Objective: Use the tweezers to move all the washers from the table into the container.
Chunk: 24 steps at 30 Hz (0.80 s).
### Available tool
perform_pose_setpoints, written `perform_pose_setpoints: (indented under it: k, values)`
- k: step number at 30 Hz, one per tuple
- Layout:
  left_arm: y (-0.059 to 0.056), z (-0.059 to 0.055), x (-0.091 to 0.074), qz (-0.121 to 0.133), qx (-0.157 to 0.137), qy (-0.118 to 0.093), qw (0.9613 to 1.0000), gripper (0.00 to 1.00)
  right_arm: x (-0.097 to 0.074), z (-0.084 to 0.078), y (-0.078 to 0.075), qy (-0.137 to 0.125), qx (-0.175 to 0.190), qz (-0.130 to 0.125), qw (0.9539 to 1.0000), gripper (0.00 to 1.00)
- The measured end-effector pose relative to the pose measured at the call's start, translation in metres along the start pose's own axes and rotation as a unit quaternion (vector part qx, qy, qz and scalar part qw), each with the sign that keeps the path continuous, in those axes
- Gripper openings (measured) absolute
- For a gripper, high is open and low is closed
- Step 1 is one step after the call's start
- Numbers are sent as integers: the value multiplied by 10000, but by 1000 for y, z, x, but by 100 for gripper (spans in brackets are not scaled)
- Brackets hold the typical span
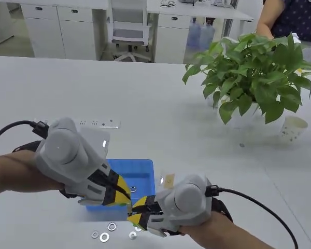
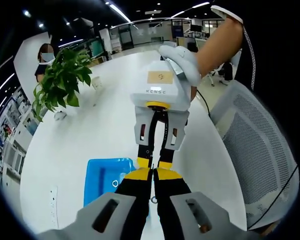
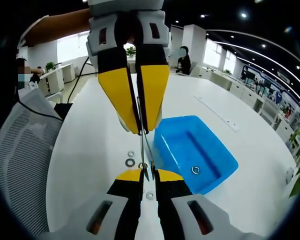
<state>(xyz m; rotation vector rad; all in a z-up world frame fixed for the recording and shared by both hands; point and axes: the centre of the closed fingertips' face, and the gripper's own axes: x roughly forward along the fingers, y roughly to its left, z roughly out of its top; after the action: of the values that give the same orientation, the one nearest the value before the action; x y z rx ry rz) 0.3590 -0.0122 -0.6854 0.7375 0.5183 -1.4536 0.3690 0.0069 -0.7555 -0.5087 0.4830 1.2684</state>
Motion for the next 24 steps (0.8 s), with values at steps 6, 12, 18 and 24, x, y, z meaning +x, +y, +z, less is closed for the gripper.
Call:
perform_pose_setpoints:
  k: [6,12,18,24]
  values:
    - [-5,-4,7,-83,-43,10,10000,6,2,-10,6,37,54,35,10000,11]
    - [-11,-9,13,-172,-82,43,9998,6,5,-17,12,81,144,94,9998,11]
    - [-14,-13,17,-231,-112,77,9996,6,8,-23,15,115,194,128,9997,11]
    - [-18,-18,22,-305,-144,117,9994,6,11,-29,19,172,232,186,9994,11]
